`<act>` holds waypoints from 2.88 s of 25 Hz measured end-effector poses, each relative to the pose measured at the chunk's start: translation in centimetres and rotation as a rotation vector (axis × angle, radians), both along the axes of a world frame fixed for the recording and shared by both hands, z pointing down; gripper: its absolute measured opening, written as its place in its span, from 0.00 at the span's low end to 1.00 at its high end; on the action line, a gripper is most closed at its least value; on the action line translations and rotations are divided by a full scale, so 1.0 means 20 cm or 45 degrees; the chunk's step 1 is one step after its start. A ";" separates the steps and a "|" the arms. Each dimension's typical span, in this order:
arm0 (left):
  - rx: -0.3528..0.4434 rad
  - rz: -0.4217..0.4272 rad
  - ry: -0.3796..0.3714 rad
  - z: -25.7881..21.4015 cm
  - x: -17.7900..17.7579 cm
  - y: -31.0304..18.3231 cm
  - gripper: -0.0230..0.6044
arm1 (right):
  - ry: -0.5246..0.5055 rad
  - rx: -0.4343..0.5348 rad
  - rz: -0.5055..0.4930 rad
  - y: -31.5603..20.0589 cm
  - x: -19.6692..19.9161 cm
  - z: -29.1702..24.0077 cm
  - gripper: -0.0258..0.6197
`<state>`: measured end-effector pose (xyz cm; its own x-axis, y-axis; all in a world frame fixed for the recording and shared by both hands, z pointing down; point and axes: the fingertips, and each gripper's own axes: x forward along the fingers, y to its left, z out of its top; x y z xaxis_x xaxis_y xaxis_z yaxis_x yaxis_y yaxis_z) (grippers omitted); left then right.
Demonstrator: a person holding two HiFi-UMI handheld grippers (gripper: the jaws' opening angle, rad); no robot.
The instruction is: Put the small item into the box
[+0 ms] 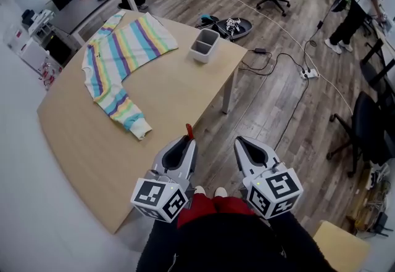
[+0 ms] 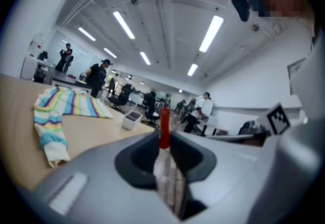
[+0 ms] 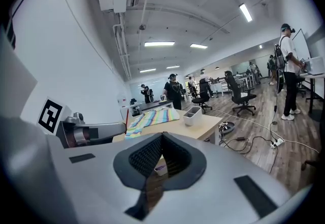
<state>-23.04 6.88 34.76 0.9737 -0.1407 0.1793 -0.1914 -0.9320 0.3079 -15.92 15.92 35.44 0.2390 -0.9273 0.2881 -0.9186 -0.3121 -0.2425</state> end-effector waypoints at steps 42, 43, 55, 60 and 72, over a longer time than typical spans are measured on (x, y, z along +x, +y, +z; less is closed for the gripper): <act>0.100 0.032 -0.051 0.00 0.76 -0.51 0.15 | -0.031 -0.017 0.063 -0.47 0.65 0.02 0.05; 0.096 0.033 -0.056 0.01 0.78 -0.54 0.15 | -0.032 -0.020 0.059 -0.51 0.67 0.02 0.05; 0.019 0.055 -0.082 0.10 1.00 -0.81 0.15 | -0.056 -0.079 0.069 -0.82 0.89 0.07 0.05; -0.022 0.063 -0.069 0.12 1.06 -0.91 0.15 | -0.046 -0.114 0.081 -0.91 0.94 0.08 0.05; -0.075 0.084 -0.057 0.16 1.15 -1.00 0.15 | -0.017 -0.181 0.102 -1.00 1.00 0.11 0.05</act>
